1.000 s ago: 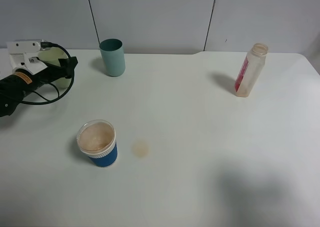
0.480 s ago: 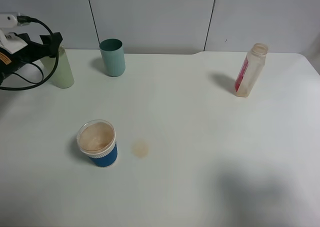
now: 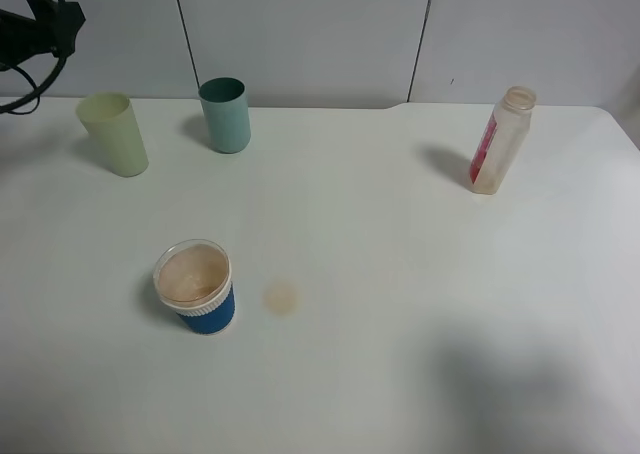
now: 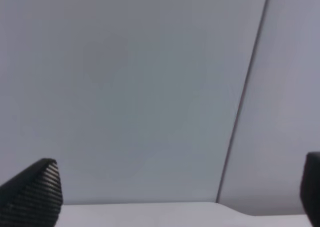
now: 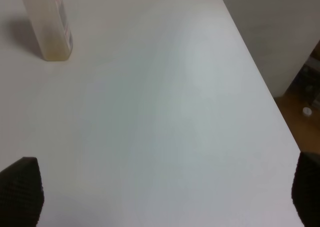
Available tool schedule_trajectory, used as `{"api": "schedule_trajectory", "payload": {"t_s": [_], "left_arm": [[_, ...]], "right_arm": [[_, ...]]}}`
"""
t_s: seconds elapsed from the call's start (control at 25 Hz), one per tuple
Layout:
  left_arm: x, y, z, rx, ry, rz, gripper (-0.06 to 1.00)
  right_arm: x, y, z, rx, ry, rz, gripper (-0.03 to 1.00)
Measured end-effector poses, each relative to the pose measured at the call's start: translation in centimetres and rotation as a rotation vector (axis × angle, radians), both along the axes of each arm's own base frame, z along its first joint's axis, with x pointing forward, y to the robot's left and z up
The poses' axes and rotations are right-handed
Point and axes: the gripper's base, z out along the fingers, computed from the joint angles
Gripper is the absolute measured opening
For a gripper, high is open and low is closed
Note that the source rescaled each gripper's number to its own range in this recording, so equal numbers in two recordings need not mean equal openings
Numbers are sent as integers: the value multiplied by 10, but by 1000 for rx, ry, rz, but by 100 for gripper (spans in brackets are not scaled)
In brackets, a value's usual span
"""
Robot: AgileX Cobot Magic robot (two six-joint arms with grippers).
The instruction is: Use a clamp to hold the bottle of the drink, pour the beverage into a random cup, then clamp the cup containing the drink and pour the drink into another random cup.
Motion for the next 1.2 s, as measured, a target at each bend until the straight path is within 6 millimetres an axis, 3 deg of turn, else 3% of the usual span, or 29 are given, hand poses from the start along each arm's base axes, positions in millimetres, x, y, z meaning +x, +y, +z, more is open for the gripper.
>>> {"api": "schedule_trajectory", "payload": {"t_s": [0.12, 0.24, 0.4, 0.72, 1.2], "left_arm": [[-6, -5, 15, 11, 5, 3, 100], [-26, -19, 52, 5, 12, 43, 100], [-46, -31, 76, 39, 27, 62, 100], [-78, -38, 92, 79, 167, 84, 100], [-177, -33, 137, 136, 215, 108, 100]], "right_arm": [[0, 0, 0, 0, 0, 0, 100], [0, 0, 0, 0, 0, 0, 100], [0, 0, 0, 0, 0, 0, 100], [0, 0, 0, 0, 0, 0, 100], [0, 0, 0, 0, 0, 0, 100]]}}
